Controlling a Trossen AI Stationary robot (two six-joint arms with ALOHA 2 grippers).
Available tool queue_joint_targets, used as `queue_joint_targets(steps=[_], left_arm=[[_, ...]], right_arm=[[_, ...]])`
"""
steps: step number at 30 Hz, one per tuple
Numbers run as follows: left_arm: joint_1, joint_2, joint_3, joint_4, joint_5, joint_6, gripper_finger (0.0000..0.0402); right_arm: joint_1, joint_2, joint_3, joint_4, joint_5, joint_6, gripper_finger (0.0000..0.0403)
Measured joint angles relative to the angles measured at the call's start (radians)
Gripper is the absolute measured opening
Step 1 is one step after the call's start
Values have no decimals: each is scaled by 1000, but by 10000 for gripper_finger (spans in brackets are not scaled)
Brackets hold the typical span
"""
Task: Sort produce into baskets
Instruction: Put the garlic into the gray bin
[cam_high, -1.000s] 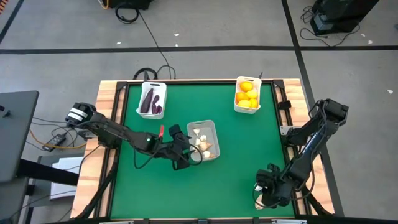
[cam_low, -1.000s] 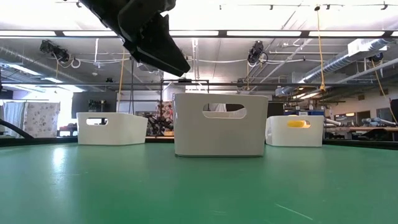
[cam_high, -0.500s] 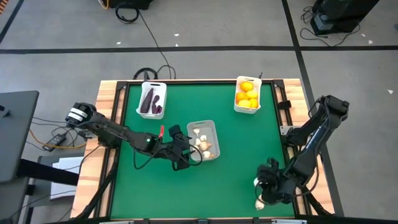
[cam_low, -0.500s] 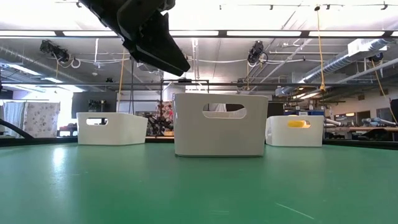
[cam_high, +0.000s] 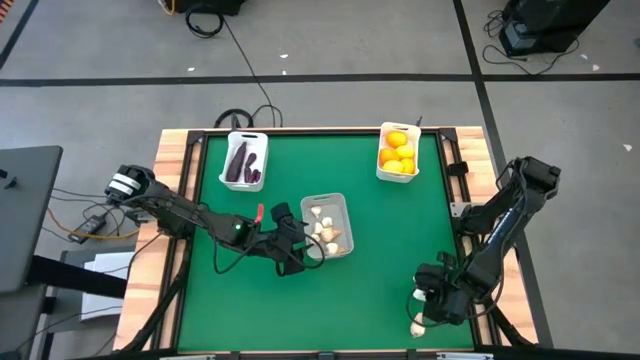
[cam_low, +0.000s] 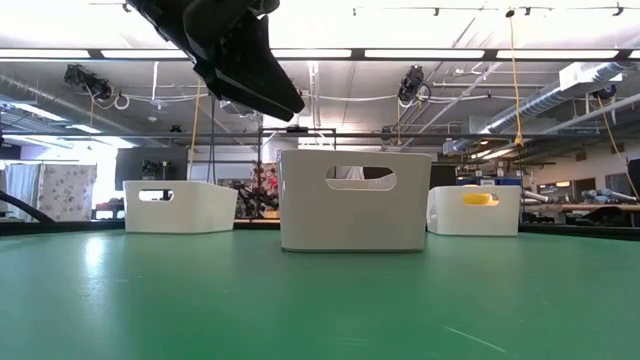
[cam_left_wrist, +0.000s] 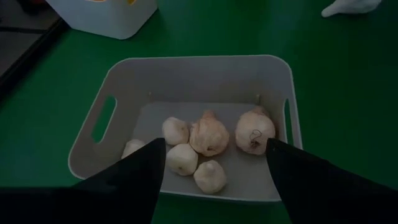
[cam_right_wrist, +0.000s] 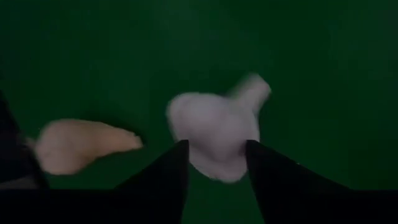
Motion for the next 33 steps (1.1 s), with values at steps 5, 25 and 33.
queue_joint_targets(steps=[5,25,33], left_arm=[[0,3,0,-3,0,-4,284],[-3,63,0,4,3,-61,284],[-36,63,0,5,3,-65,284]], right_arm=[[0,40,-31,62,-14,-1,229],[-100,131,-62,202,245,-120,268],[-166,128,-62,205,402,-218,183]])
